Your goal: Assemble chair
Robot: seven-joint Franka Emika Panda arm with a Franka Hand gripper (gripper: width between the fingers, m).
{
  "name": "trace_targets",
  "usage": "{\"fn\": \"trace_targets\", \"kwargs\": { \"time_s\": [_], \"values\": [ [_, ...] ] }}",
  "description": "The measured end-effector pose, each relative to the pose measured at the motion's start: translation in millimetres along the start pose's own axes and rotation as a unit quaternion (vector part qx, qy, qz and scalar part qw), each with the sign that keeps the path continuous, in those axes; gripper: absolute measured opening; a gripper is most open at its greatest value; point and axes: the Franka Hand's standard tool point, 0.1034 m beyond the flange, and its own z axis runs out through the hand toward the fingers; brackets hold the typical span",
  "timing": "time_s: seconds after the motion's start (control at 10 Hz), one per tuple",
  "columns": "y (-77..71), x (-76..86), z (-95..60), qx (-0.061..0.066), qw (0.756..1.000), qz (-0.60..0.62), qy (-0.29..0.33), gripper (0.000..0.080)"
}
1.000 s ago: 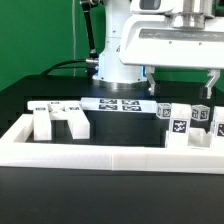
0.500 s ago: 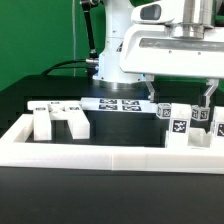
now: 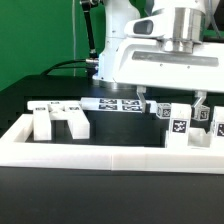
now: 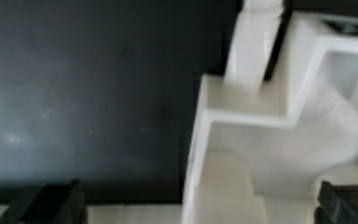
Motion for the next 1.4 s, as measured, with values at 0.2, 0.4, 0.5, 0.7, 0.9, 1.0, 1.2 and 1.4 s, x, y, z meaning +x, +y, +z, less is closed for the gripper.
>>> {"fn": "trace_targets", "kwargs": {
  "time_s": [0.2, 0.4, 0.5, 0.7, 0.9, 1.0, 1.2, 1.4],
  "values": [
    [-5.5, -4.8, 6.5, 0.0, 1.0, 0.001, -0.005, 0.0649],
    [-9.4, -3.0, 11.5, 0.0, 1.0, 0.003, -0.005, 0.0649],
    [-8.7, -3.7, 16.3, -0.002, 1.0, 0.003, -0.006, 0.0649],
    [-10.9, -3.3, 22.7, -0.004, 1.0, 0.004, -0.008, 0.0649],
    [-9.4, -7.4, 30.0, -0.008, 1.0, 0.002, -0.012, 0.0649],
    [-8.9, -9.9, 33.4, -0.009, 1.0, 0.001, -0.015, 0.0649],
    [-5.5, -10.2, 34.8, -0.011, 1.0, 0.002, -0.016, 0.0649],
    [-5.6, -9.9, 34.7, -0.011, 1.0, 0.002, -0.016, 0.0639]
  ]
}}
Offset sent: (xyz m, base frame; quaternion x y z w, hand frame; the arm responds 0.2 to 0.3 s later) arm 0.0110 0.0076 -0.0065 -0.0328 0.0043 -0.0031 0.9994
